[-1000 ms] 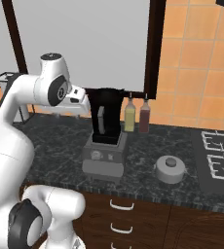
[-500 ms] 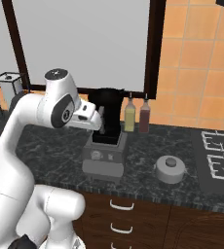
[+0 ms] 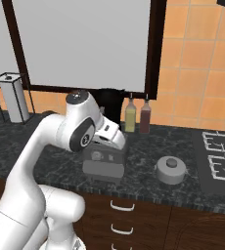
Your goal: Close the lid blender by securely placing the lid on top.
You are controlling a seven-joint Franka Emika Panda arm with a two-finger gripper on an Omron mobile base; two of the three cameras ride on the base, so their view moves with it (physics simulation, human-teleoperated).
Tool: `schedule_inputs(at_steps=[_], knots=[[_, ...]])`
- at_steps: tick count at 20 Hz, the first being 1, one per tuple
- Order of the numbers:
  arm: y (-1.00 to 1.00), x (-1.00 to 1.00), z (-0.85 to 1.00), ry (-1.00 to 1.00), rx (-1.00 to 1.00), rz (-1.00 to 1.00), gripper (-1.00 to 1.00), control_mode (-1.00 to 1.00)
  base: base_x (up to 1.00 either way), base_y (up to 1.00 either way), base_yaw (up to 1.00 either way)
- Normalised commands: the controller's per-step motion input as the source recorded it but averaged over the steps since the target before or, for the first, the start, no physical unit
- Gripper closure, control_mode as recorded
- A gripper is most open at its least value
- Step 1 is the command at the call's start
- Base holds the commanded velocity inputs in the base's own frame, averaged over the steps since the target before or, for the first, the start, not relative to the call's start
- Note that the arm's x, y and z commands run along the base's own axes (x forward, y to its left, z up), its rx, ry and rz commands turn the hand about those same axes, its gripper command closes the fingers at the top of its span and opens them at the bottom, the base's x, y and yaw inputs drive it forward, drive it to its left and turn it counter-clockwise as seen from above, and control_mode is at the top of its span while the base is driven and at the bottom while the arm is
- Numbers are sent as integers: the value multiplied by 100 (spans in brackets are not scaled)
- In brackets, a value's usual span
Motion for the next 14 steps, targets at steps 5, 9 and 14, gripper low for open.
schedule_inputs(at_steps=[5,9,14], knots=[[-86,0,-16,0,1,-6,-100,-100,0,0,0],[-77,0,-28,0,0,-2,-100,-100,0,0,0],[-69,9,-28,0,0,0,-100,-100,0,0,0]])
